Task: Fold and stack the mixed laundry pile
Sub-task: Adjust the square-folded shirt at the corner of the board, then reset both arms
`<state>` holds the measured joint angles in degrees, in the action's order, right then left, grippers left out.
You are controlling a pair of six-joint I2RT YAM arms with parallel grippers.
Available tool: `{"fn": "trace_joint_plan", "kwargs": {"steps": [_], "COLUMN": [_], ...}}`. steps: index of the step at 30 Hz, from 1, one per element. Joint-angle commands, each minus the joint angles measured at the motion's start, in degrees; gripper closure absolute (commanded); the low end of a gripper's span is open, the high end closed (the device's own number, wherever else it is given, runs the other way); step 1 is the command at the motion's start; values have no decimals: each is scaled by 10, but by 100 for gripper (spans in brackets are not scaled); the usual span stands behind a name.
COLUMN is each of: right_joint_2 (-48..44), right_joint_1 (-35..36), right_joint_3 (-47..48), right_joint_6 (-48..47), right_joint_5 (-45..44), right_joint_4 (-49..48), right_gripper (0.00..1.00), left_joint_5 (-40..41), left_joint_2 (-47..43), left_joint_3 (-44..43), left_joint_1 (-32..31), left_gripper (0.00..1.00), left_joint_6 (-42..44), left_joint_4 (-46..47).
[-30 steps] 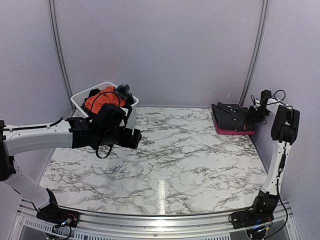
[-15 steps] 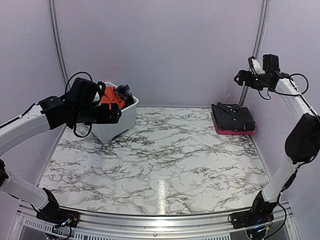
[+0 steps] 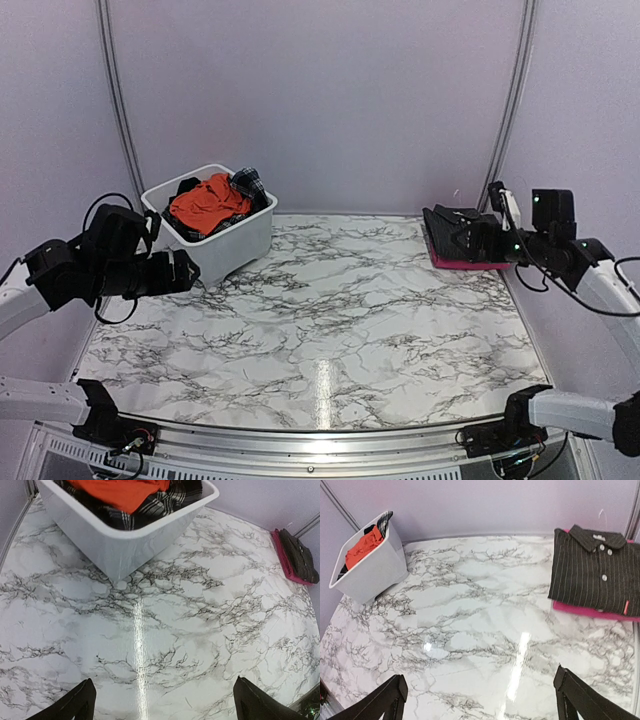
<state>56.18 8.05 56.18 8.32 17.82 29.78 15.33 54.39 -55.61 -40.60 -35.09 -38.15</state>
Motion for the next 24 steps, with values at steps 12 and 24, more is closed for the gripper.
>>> {"fn": "trace_joint_plan", "kwargs": {"steps": [12,24], "right_joint_2": [-54,-60], "right_joint_1": [12,11], "right_joint_3": [-118,-104], "right_joint_6": [42,77], "right_joint_5": [13,-98], "right_joint_4": [-7,-19], "right_gripper": [1,1], "left_joint_5": [1,14], "left_joint_2": [-34,47], "left_joint_3": [123,64], "left_joint_1": [3,17], "left_gripper": [1,1], "left_joint_6": [-117,-145], "left_joint_4": [-2,37]}}
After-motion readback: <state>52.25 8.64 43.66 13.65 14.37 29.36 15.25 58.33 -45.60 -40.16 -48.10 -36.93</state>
